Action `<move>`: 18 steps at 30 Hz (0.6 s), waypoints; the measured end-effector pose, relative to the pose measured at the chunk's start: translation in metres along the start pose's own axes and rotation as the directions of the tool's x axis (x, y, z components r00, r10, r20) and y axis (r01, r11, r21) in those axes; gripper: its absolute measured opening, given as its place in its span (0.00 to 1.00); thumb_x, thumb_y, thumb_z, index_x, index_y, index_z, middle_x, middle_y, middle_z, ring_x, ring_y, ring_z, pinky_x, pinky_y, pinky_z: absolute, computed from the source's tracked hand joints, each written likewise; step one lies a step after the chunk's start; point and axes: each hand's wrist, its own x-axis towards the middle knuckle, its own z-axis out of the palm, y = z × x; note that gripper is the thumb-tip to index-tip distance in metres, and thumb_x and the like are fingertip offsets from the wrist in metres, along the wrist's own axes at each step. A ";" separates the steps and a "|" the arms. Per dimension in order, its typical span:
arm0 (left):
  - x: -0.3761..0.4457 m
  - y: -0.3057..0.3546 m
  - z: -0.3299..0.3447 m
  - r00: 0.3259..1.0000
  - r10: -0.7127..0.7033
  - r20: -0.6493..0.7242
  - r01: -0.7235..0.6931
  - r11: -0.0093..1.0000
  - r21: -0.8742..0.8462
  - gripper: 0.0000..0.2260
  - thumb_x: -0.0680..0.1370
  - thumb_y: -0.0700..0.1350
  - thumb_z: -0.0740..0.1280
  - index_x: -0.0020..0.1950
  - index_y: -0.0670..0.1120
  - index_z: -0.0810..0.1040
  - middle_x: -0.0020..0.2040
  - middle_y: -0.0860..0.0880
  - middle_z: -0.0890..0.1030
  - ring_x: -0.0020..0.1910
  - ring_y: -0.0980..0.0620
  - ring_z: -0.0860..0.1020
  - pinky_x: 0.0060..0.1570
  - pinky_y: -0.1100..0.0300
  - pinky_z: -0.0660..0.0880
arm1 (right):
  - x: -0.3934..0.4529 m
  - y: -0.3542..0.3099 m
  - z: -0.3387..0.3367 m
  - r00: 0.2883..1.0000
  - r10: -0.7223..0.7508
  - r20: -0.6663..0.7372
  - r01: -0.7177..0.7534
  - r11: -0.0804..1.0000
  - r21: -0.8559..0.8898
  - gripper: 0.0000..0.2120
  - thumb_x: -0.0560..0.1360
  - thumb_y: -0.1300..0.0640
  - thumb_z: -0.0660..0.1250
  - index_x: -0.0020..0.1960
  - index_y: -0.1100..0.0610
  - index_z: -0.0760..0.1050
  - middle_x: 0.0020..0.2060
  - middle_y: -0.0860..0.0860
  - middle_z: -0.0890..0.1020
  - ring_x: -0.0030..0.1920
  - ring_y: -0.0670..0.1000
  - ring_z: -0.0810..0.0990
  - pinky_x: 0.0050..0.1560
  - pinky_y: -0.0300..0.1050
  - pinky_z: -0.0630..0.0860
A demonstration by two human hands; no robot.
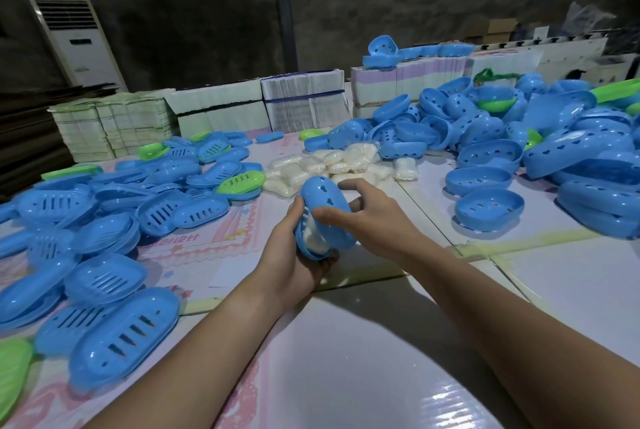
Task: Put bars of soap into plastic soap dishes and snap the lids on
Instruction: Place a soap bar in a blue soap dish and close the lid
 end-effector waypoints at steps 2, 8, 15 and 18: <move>-0.001 0.000 0.001 1.000 0.007 -0.004 -0.007 1.000 -0.021 0.23 0.80 0.59 0.64 0.65 0.42 0.80 0.58 0.39 0.84 0.53 0.42 0.84 0.58 0.50 0.78 | 0.000 0.000 0.003 1.000 -0.001 0.021 0.001 1.000 0.016 0.26 0.65 0.36 0.75 0.59 0.38 0.69 0.40 0.44 0.81 0.41 0.42 0.81 0.37 0.40 0.75; -0.002 -0.001 0.005 0.997 0.031 -0.068 -0.036 0.997 -0.073 0.23 0.81 0.59 0.65 0.71 0.47 0.76 0.63 0.38 0.82 0.61 0.40 0.82 0.61 0.44 0.79 | 0.000 0.000 0.009 0.998 0.003 0.063 -0.009 0.995 0.095 0.30 0.66 0.40 0.76 0.64 0.44 0.70 0.44 0.48 0.84 0.43 0.45 0.84 0.45 0.46 0.81; 0.000 -0.004 0.006 0.993 0.063 -0.103 -0.068 0.997 -0.045 0.24 0.80 0.61 0.64 0.72 0.51 0.75 0.65 0.38 0.80 0.61 0.40 0.81 0.67 0.42 0.74 | -0.002 0.000 0.014 0.997 0.017 0.071 -0.025 0.993 0.119 0.29 0.66 0.40 0.76 0.63 0.42 0.70 0.44 0.46 0.84 0.40 0.41 0.83 0.31 0.32 0.73; 0.000 -0.007 0.005 0.994 0.069 -0.085 -0.071 0.997 -0.014 0.23 0.80 0.62 0.64 0.72 0.52 0.74 0.66 0.39 0.80 0.58 0.41 0.82 0.66 0.43 0.73 | -0.002 0.000 0.014 0.997 0.036 0.069 -0.045 0.991 0.130 0.30 0.66 0.39 0.76 0.64 0.43 0.70 0.45 0.48 0.84 0.42 0.44 0.83 0.32 0.35 0.71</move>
